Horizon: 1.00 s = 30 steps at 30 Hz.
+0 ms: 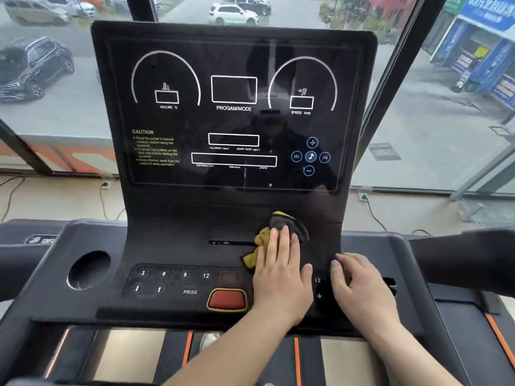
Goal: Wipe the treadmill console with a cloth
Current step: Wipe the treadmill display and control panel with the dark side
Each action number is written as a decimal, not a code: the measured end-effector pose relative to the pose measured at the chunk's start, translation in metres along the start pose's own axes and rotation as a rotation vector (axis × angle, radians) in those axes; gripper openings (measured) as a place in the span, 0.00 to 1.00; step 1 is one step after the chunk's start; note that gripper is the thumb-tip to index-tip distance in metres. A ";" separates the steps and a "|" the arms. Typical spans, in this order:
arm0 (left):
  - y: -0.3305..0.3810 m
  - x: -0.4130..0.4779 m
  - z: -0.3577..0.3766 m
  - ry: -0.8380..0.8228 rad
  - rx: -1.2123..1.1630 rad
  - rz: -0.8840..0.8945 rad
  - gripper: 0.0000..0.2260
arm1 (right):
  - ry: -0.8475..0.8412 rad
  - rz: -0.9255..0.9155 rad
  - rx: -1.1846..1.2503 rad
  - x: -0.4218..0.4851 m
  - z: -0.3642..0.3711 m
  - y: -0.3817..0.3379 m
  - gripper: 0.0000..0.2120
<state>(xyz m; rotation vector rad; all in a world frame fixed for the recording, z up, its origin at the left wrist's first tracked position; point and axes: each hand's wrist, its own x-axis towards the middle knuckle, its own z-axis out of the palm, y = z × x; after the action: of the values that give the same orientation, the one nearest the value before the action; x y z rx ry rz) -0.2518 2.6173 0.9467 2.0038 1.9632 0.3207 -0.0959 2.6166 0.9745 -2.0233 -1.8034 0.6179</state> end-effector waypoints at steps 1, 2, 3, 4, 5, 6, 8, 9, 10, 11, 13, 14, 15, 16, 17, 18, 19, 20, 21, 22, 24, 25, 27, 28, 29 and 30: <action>0.008 -0.005 0.003 -0.011 -0.052 -0.014 0.31 | -0.014 -0.018 0.035 0.000 0.004 0.001 0.16; 0.013 -0.013 0.005 -0.035 -0.079 0.001 0.31 | -0.036 -0.024 0.058 0.000 0.006 0.002 0.17; 0.016 -0.022 0.006 -0.054 -0.078 0.046 0.31 | -0.045 -0.033 0.071 0.000 0.008 0.004 0.17; 0.016 -0.031 0.007 -0.070 -0.056 0.116 0.29 | -0.042 -0.040 0.079 0.001 0.008 0.004 0.17; 0.013 -0.039 0.008 -0.075 -0.026 0.190 0.24 | -0.026 -0.038 0.095 0.001 0.007 0.005 0.16; 0.008 -0.042 0.009 -0.071 0.008 0.253 0.20 | -0.014 -0.019 0.124 0.003 0.004 0.004 0.15; -0.005 -0.031 0.012 -0.044 0.037 0.307 0.13 | -0.009 0.036 0.188 0.008 -0.003 0.001 0.14; -0.012 -0.020 0.009 -0.033 0.020 0.300 0.11 | -0.012 0.059 0.217 0.013 -0.006 -0.001 0.14; -0.016 -0.010 0.003 -0.025 0.018 0.299 0.11 | -0.014 0.073 0.240 0.017 -0.009 -0.003 0.14; -0.018 0.000 -0.003 0.044 0.024 0.319 0.12 | -0.013 0.082 0.260 0.021 -0.011 -0.004 0.13; -0.015 0.016 -0.017 0.177 0.012 0.411 0.16 | -0.002 0.085 0.290 0.027 -0.014 -0.008 0.13; -0.012 0.023 -0.023 0.208 0.020 0.480 0.18 | 0.007 0.082 0.298 0.030 -0.014 -0.009 0.13; -0.011 0.031 -0.026 0.229 0.035 0.547 0.19 | 0.019 0.078 0.305 0.033 -0.014 -0.010 0.13; -0.011 0.040 -0.030 0.240 0.054 0.593 0.19 | 0.028 0.080 0.314 0.035 -0.014 -0.011 0.13; -0.015 0.048 -0.033 0.255 0.070 0.620 0.18 | 0.032 0.081 0.327 0.037 -0.014 -0.011 0.13; -0.021 0.054 -0.036 0.261 0.086 0.635 0.18 | 0.032 0.079 0.338 0.038 -0.013 -0.012 0.12; -0.031 0.059 -0.037 0.274 0.117 0.656 0.18 | 0.028 0.070 0.349 0.038 -0.012 -0.012 0.12; -0.041 0.061 -0.040 0.274 0.157 0.682 0.18 | 0.023 0.059 0.359 0.037 -0.011 -0.013 0.12; -0.052 0.061 -0.042 0.265 0.197 0.699 0.19 | 0.025 0.046 0.372 0.035 -0.010 -0.014 0.12; -0.061 0.059 -0.044 0.252 0.232 0.705 0.20 | 0.029 0.031 0.383 0.033 -0.009 -0.015 0.12; -0.078 0.053 -0.045 0.233 0.264 0.688 0.22 | 0.027 -0.015 0.384 0.027 -0.005 -0.022 0.11; -0.086 0.050 -0.046 0.237 0.265 0.670 0.23 | 0.028 -0.045 0.370 0.024 -0.001 -0.027 0.11; -0.100 0.044 -0.050 0.245 0.258 0.639 0.23 | 0.044 -0.132 0.304 0.021 0.006 -0.039 0.12; -0.108 0.040 -0.054 0.247 0.249 0.623 0.23 | 0.052 -0.178 0.272 0.020 0.010 -0.045 0.12; -0.118 0.037 -0.057 0.257 0.242 0.607 0.22 | 0.050 -0.214 0.256 0.019 0.014 -0.051 0.12; -0.128 0.034 -0.062 0.272 0.234 0.590 0.22 | 0.039 -0.237 0.250 0.018 0.019 -0.057 0.12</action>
<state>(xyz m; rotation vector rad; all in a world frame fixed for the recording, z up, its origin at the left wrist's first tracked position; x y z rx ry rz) -0.3927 2.6559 0.9533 2.8046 1.5553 0.5404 -0.1522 2.6411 0.9881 -1.6212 -1.8072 0.6882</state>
